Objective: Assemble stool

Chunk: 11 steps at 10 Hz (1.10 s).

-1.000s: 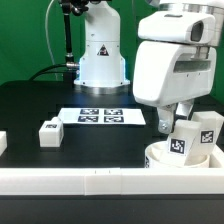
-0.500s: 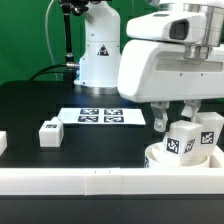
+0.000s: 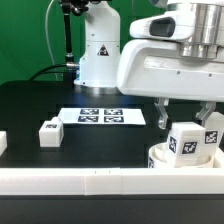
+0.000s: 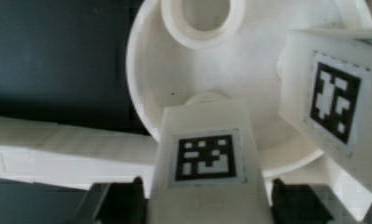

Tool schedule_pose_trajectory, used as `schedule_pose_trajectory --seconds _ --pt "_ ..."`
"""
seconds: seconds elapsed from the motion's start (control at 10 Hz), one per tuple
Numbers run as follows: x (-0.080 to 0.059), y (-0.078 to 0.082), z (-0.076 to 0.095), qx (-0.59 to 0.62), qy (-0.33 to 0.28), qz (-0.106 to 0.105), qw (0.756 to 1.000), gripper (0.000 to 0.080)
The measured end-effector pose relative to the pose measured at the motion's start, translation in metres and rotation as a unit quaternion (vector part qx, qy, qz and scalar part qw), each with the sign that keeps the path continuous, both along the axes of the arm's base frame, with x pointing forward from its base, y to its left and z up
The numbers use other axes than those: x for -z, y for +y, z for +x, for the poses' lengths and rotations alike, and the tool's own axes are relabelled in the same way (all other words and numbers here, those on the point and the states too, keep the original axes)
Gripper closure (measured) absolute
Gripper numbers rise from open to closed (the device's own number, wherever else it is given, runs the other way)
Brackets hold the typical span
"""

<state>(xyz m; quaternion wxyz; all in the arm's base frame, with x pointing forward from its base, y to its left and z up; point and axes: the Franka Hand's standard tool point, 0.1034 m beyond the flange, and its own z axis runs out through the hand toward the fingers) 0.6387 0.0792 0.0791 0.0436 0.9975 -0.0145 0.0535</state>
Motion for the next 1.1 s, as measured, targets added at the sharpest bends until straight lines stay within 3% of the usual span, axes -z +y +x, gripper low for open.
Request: schedule_pose_trajectory --seconds 0.3,0.6,1.1 --pt "0.0002 0.0004 0.0002 0.151 -0.015 0.018 0.988 0.0458" --pt "0.0001 0.0 0.0003 0.271 -0.024 0.035 0.962 0.0458" --pt "0.0005 -0.0081 -0.0012 0.434 -0.028 0.058 0.899 0.0458"
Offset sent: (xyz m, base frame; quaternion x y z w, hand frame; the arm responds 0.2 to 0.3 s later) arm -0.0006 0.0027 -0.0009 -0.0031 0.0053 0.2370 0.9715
